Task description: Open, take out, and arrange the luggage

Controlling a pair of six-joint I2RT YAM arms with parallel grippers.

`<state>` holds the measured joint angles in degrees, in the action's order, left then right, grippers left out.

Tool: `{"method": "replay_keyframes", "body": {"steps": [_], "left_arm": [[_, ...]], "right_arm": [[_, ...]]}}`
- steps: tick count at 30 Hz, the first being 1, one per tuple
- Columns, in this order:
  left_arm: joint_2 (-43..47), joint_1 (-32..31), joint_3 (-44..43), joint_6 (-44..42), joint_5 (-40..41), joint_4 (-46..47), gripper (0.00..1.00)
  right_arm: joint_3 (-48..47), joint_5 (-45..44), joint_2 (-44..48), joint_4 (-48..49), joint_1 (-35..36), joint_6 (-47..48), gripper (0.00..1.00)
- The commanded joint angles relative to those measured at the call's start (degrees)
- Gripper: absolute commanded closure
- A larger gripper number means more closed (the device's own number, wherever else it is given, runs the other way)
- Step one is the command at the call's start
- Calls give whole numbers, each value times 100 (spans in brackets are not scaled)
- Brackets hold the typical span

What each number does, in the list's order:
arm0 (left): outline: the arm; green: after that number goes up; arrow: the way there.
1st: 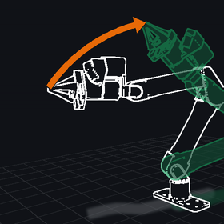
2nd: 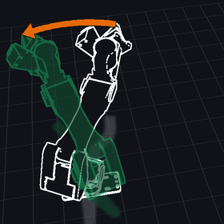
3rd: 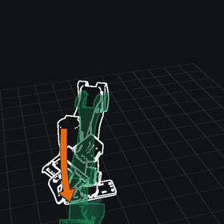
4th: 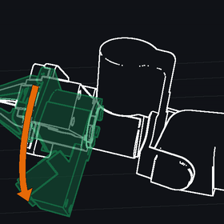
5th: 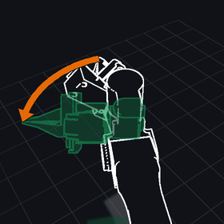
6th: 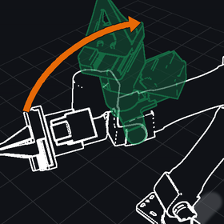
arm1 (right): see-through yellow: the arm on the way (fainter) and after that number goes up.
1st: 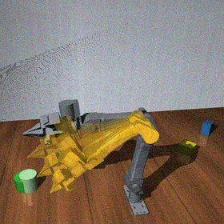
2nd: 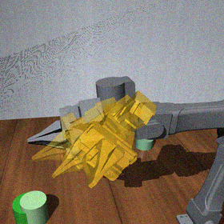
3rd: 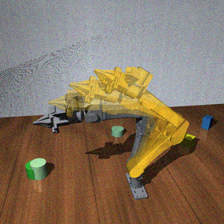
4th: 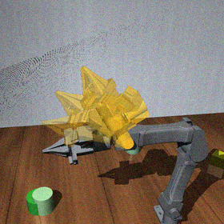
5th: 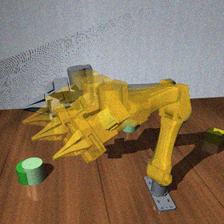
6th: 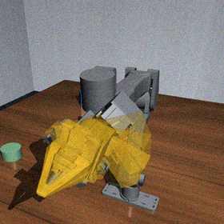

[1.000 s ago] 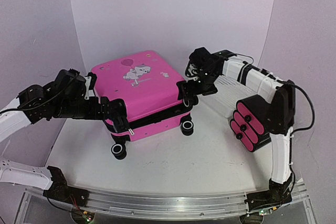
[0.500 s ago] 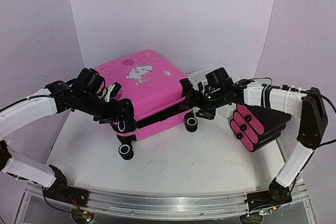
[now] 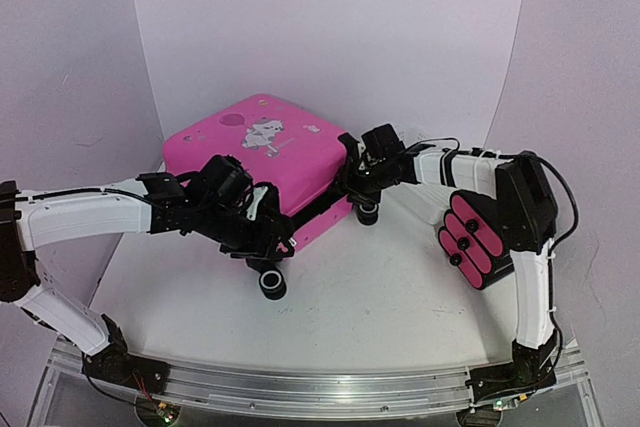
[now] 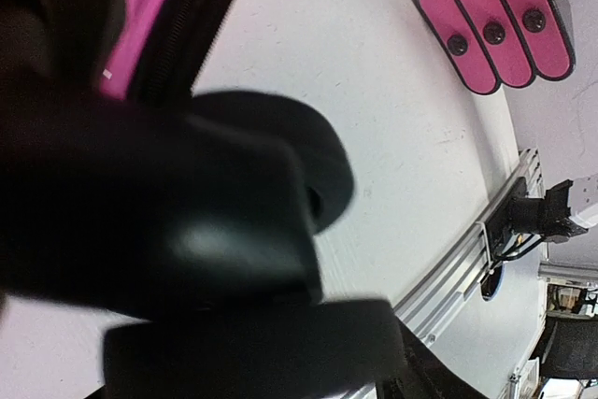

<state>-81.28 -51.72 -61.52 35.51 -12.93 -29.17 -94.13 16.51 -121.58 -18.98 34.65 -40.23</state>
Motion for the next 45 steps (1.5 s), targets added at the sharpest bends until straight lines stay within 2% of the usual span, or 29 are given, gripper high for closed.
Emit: {"method": "replay_keyframes", "body": {"steps": [1, 3, 5, 6, 8, 10, 12, 13, 15, 17, 20, 23, 25, 30, 35, 38, 41, 45], "left_arm": [[-107, -282, -595, 87, -203, 924, 35], [-142, -305, -663, 28, -304, 922, 32], [-69, -312, -688, -58, -364, 915, 26], [11, -312, -695, -148, -407, 881, 22], [354, -312, -695, -378, -399, 714, 13], [719, -299, -804, -794, -95, 237, 9], [1073, -125, -971, -1132, 286, -395, 6], [1227, 178, -1010, -1209, 264, -682, 6], [1525, 1207, -1000, -1346, -207, -996, 5], [1644, 2228, -1246, -1633, -481, -1407, 3], [1271, 3643, -1887, -1991, -1006, -1574, 1], [312, 4757, -2635, -1821, -1655, -1432, 10], [-372, 5074, -3163, -1773, -1589, -1280, 11], [-1891, 5490, -4585, -1916, -846, -1058, 2], [-3208, 5795, -5810, -2050, -1085, -1427, 1], [-3397, 5803, -5700, -2077, -1403, -1469, 2], [-3181, 5774, -5230, -2061, -1772, -1442, 6], [-2568, 5715, -4477, -2271, -1753, -1346, 4]], "right_arm": [[-1040, 1235, -597, 730, 261, 815, 40], [-1276, 1481, -717, 546, 270, 963, 38], [-1391, 1287, -661, -108, 270, 1249, 36], [-1207, 1110, -499, -326, 266, 1433, 32], [-534, 781, 98, -438, 265, 1756, 19], [220, 681, 825, -339, 270, 2104, 7], [980, 665, 1250, 7, 299, 2362, 2], [1295, 678, 1495, 141, 315, 2480, 2], [1721, 773, 1707, 310, 343, 2549, 2], [1937, 871, 1782, 469, 350, 2209, 2], [2271, 699, 1778, 1148, 342, 778, 2], [2671, 803, 1706, 2504, 340, -593, 2], [2644, 667, 1578, 2939, 328, -1072, 2], [2287, 417, 1030, 3358, 285, -2028, 2], [1730, 549, 245, 3863, 184, -2265, 5], [994, 878, -269, 3937, 167, -1888, 9], [229, 1253, -719, 3930, 104, -1595, 18], [52, 1530, -680, 3739, 9, -1182, 20]]}}
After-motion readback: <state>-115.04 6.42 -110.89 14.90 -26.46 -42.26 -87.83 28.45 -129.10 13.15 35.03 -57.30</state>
